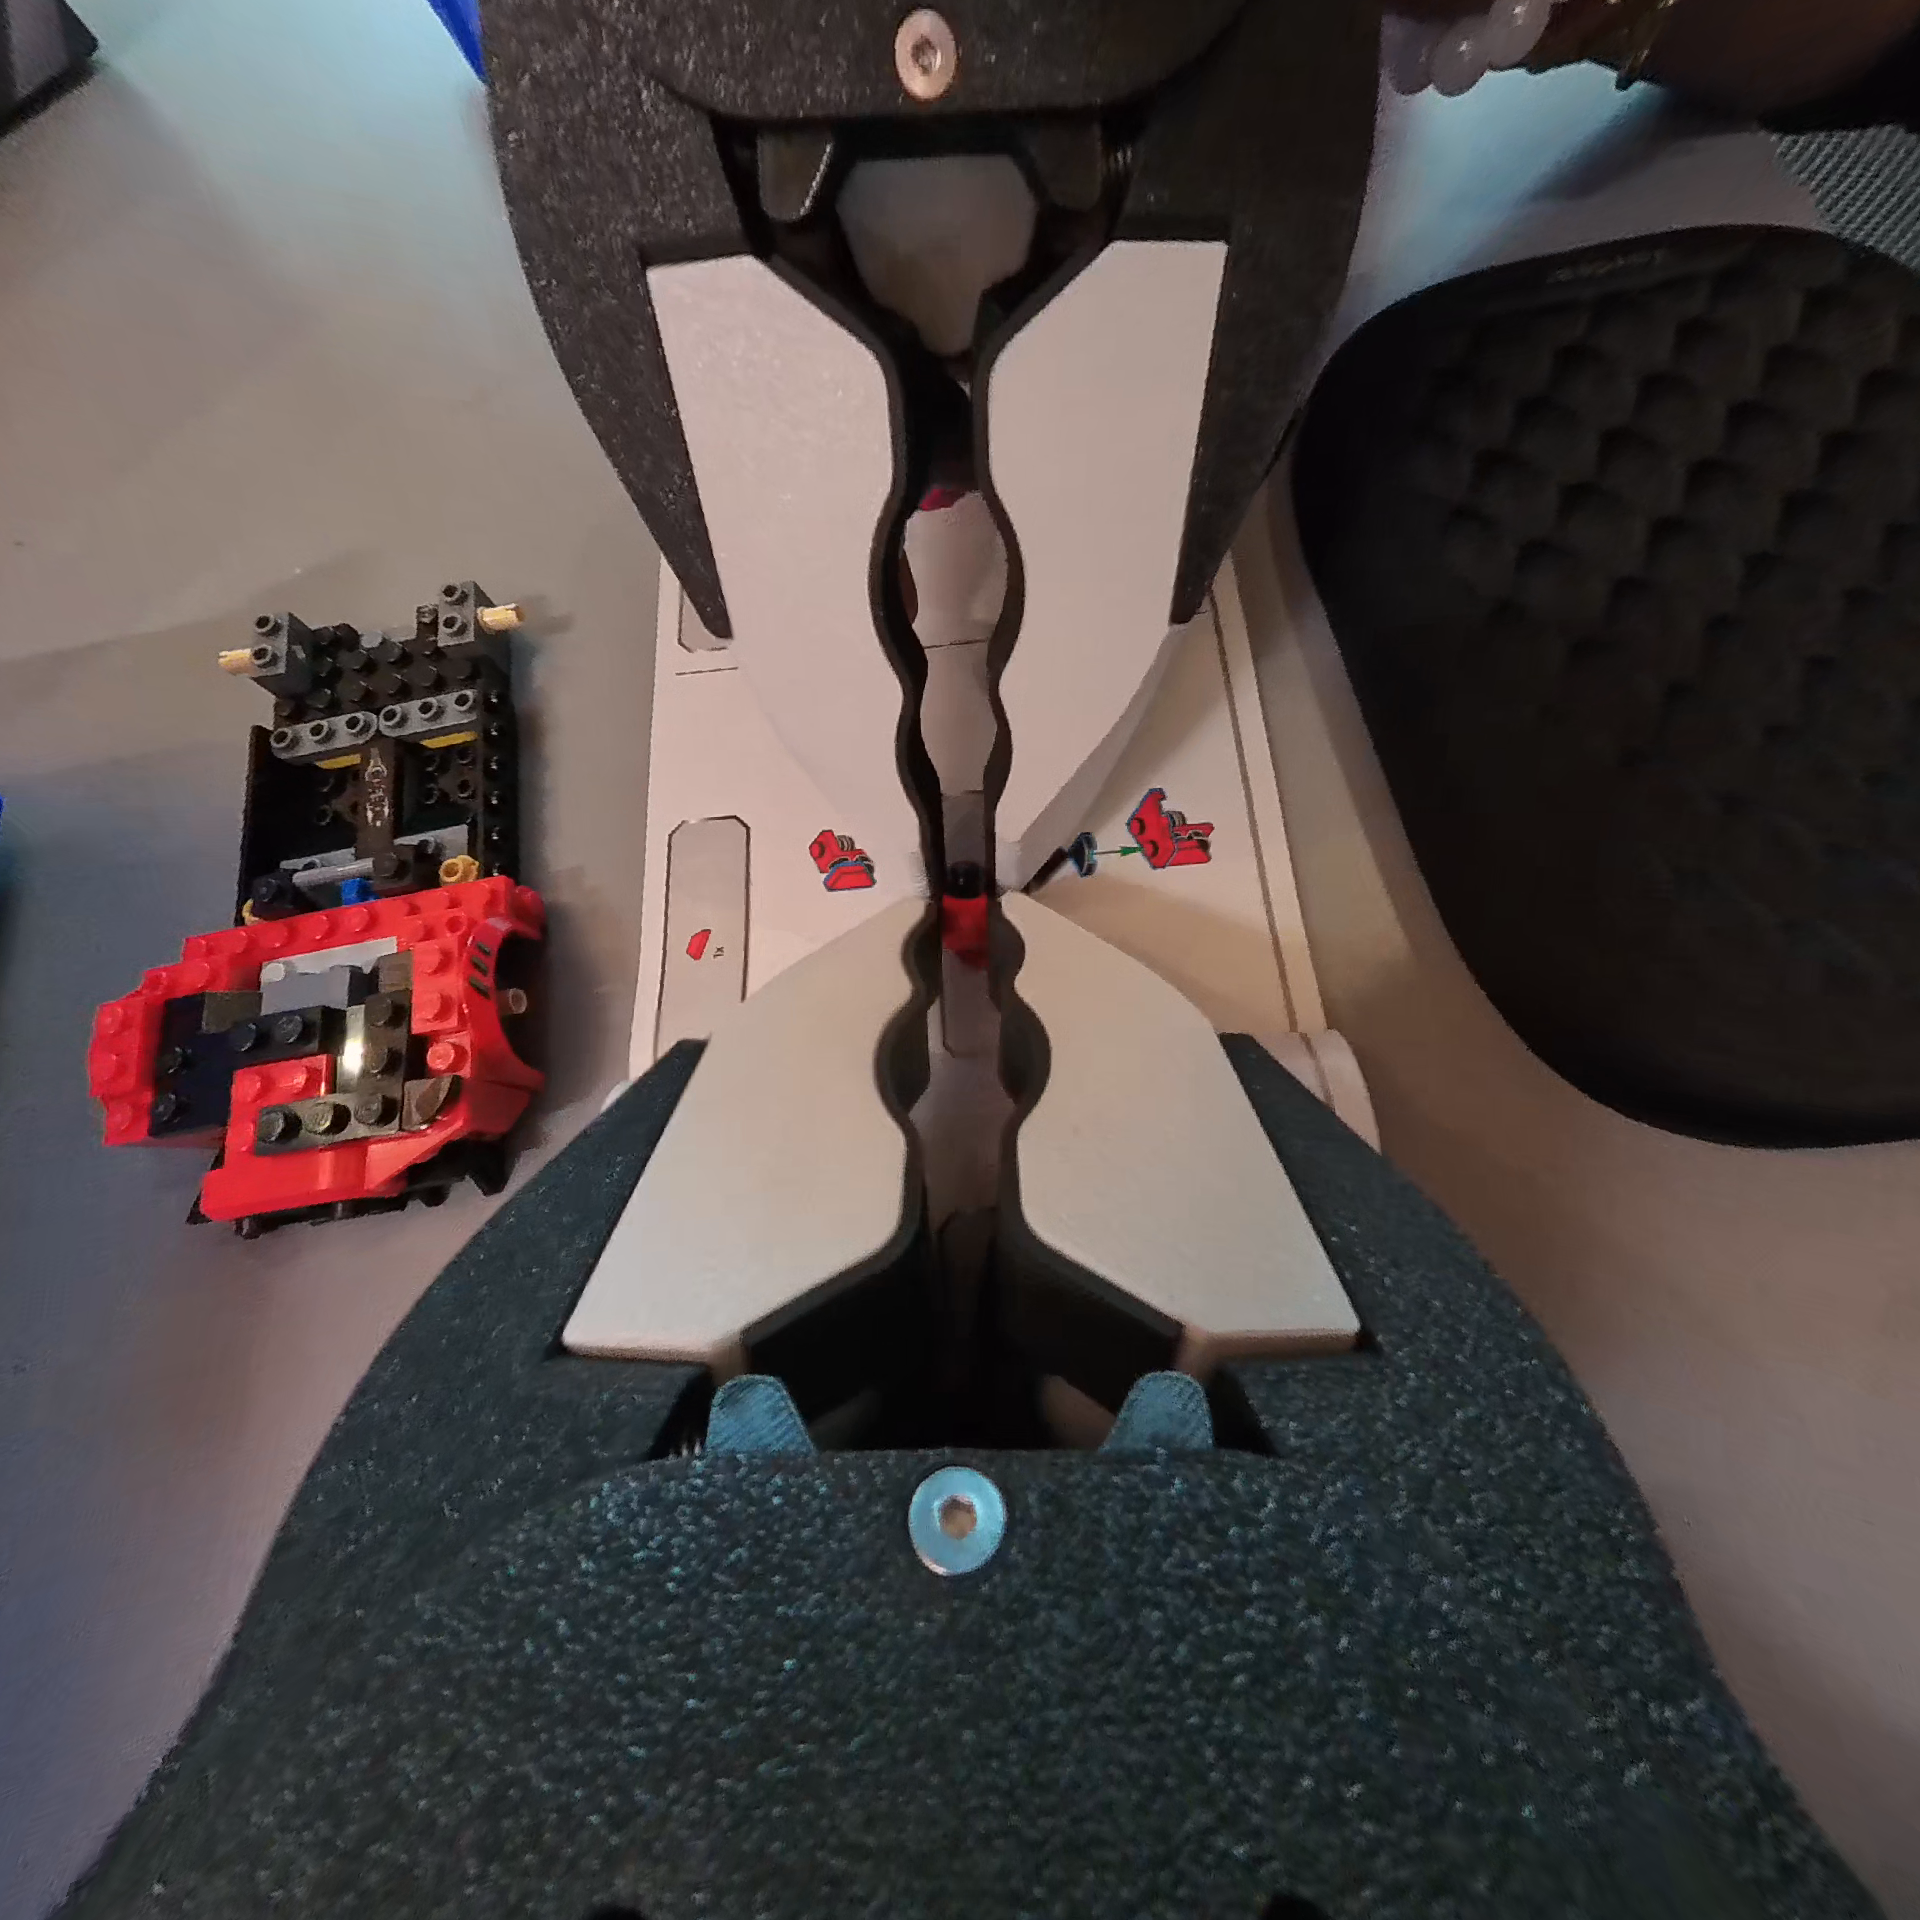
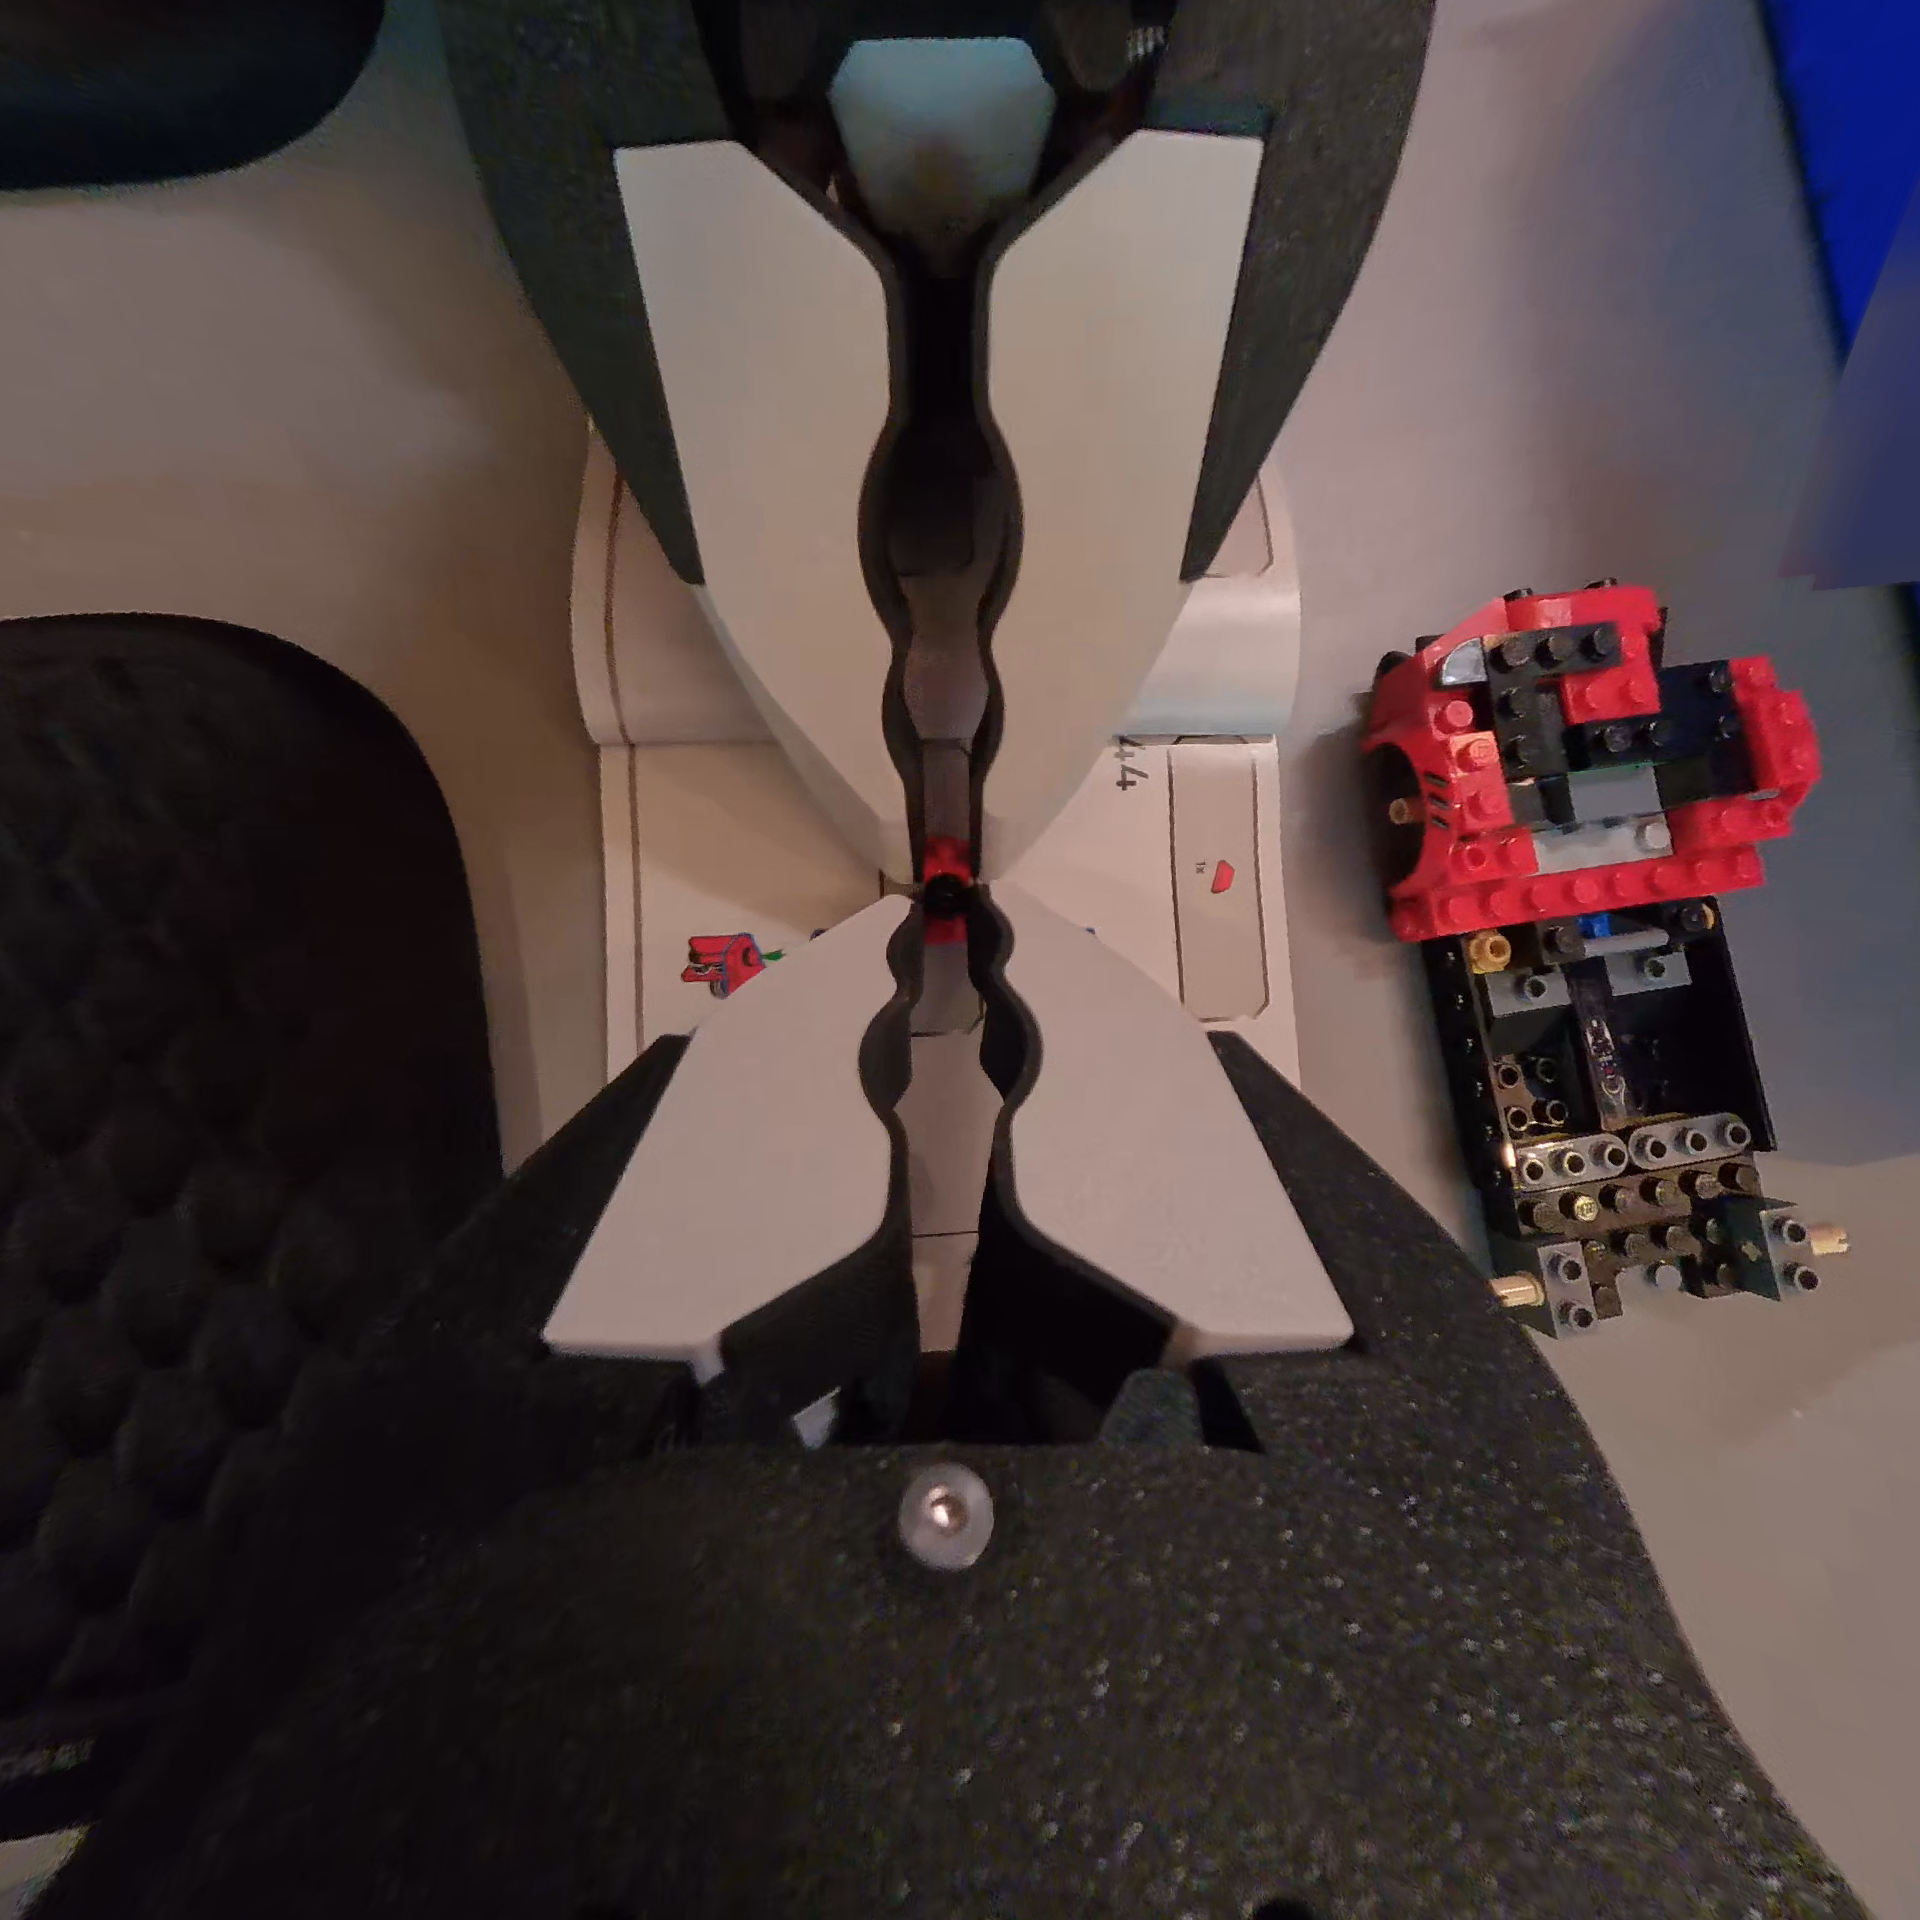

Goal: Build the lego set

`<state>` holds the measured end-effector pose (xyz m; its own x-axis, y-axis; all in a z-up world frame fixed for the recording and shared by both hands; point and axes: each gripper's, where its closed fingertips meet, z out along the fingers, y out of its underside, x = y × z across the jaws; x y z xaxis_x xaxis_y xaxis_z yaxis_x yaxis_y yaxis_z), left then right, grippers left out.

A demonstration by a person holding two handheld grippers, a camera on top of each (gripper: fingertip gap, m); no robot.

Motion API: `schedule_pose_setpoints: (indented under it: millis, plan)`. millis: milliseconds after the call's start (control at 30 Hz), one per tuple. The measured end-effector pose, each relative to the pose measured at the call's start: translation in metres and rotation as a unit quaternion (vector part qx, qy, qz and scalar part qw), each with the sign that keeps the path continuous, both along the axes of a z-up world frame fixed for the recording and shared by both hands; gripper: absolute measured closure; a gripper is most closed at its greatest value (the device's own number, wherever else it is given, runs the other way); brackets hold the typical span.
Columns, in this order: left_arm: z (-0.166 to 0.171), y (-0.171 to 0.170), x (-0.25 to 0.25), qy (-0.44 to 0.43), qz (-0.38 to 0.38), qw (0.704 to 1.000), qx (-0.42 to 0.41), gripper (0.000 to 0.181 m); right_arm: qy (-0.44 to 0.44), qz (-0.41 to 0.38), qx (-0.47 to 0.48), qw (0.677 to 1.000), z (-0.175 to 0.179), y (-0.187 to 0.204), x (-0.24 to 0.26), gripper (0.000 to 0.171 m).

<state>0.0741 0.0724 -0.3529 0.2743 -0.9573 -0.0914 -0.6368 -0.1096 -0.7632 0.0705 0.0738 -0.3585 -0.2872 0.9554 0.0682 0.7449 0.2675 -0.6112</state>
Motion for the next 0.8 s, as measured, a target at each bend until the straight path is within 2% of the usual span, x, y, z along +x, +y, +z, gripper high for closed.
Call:
schedule_pose_setpoints:
  millis: [133,267,433,800]
  plan:
    - [0.000,0.002,-0.001,0.000,0.010,1.000,-0.003,0.174,0.031,-0.042,-0.002,0.999,0.007,0.012,0.005,0.154]
    - [0.000,0.002,-0.001,-0.001,0.010,1.000,-0.008,0.174,0.062,-0.018,-0.064,0.996,0.022,-0.002,0.021,0.163]
    - [0.000,0.002,-0.001,-0.001,0.009,1.000,-0.005,0.174,0.028,0.029,-0.043,0.998,0.010,-0.012,0.019,0.158]
    - [0.000,0.002,-0.001,-0.002,0.008,1.000,-0.005,0.174,-0.005,0.048,-0.062,0.997,-0.001,-0.013,0.010,0.164]
